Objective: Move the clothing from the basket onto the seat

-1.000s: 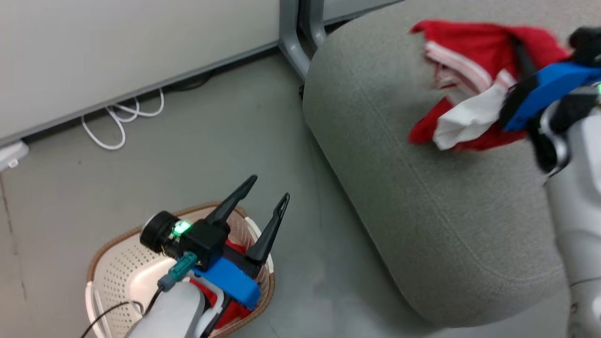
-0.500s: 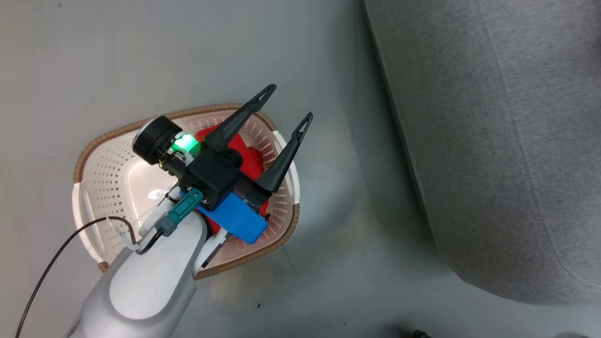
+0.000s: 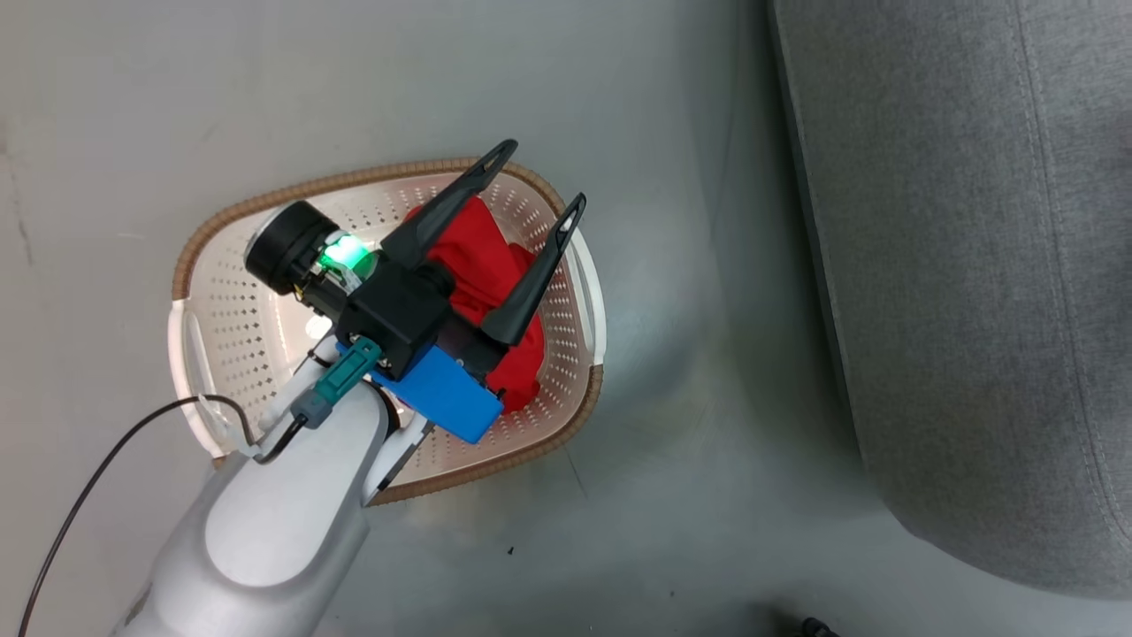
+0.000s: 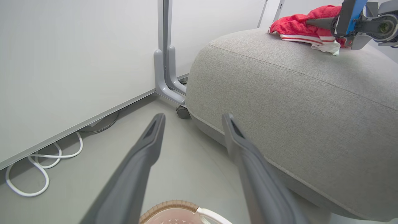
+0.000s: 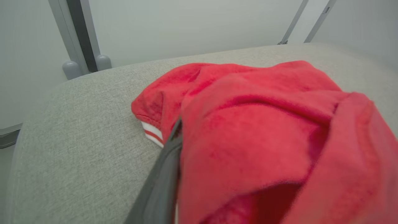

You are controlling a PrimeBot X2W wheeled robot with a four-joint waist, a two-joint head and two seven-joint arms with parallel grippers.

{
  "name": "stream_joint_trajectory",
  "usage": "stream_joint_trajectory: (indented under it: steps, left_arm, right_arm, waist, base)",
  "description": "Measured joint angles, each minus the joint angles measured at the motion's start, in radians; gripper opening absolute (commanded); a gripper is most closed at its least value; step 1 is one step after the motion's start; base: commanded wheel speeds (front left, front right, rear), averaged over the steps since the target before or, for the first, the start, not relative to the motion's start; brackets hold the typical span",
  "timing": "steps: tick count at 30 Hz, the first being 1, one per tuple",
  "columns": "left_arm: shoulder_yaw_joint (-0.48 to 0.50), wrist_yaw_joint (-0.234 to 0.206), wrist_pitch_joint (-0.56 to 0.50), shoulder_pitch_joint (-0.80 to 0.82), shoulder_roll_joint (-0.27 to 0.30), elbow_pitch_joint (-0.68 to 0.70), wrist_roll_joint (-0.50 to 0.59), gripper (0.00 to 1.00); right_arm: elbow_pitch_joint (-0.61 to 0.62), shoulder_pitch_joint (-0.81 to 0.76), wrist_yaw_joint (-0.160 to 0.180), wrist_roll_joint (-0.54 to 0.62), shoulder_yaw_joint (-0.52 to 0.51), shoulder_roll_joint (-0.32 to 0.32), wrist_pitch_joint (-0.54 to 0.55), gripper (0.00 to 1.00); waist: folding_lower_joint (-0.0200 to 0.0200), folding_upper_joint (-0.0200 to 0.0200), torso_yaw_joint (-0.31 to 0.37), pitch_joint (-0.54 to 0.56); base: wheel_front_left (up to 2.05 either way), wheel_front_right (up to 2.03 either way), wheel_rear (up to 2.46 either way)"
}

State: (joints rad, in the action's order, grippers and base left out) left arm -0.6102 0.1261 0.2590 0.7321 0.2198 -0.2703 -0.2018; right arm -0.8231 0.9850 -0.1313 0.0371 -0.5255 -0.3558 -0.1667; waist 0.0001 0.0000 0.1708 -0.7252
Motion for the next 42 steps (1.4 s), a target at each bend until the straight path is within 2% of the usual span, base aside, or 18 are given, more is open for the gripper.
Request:
stream_joint_trajectory:
  steps: [8,18,23,24,30,37,42]
  left_arm:
    - [0.019,0.000,0.003,-0.042,-0.027,-0.019,-0.026,1.00]
    - [0.128,-0.001,0.004,-0.242,-0.089,-0.053,-0.062,1.00]
    - [0.204,-0.011,0.004,-0.368,-0.101,-0.069,-0.070,1.00]
    - [0.231,-0.013,0.004,-0.414,-0.106,-0.075,-0.070,1.00]
    - [0.296,-0.018,0.004,-0.506,-0.125,-0.083,-0.067,1.00]
    - [0.356,-0.019,0.004,-0.577,-0.141,-0.085,-0.058,1.00]
    - [0.389,-0.019,0.004,-0.591,-0.145,-0.085,-0.043,1.00]
  right_arm:
    - [-0.031,-0.047,0.000,0.048,0.044,0.015,-0.040,1.00]
    - [0.057,-0.289,0.000,0.056,0.098,0.100,-0.047,1.00]
    - [0.178,-0.421,0.000,0.043,0.155,0.164,-0.004,1.00]
    - [0.242,-0.485,0.000,0.042,0.184,0.183,0.021,1.00]
    - [0.448,-0.681,0.000,0.006,0.266,0.221,0.102,1.00]
    - [0.672,-0.870,0.000,-0.032,0.333,0.258,0.201,1.00]
    - [0.784,-0.940,0.000,-0.041,0.366,0.276,0.245,1.00]
  waist:
    - [0.0000,0.0000,-0.006,0.087]
    - [-0.0003,0.0000,-0.015,0.312]
    - [-0.0004,0.0000,-0.018,0.442]
    - [-0.0005,0.0000,-0.020,0.492]
    - [-0.0006,0.0000,-0.041,0.617]
    - [-0.0004,0.0000,-0.107,0.701]
    - [-0.0002,0.0000,-0.158,0.723]
  base:
    - [0.00,0.00,0.00]
    - [0.00,0.00,0.00]
    - [0.00,0.00,0.00]
    - [0.00,0.00,0.00]
    - [0.00,0.00,0.00]
    - [0.00,0.00,0.00]
    - [0.00,0.00,0.00]
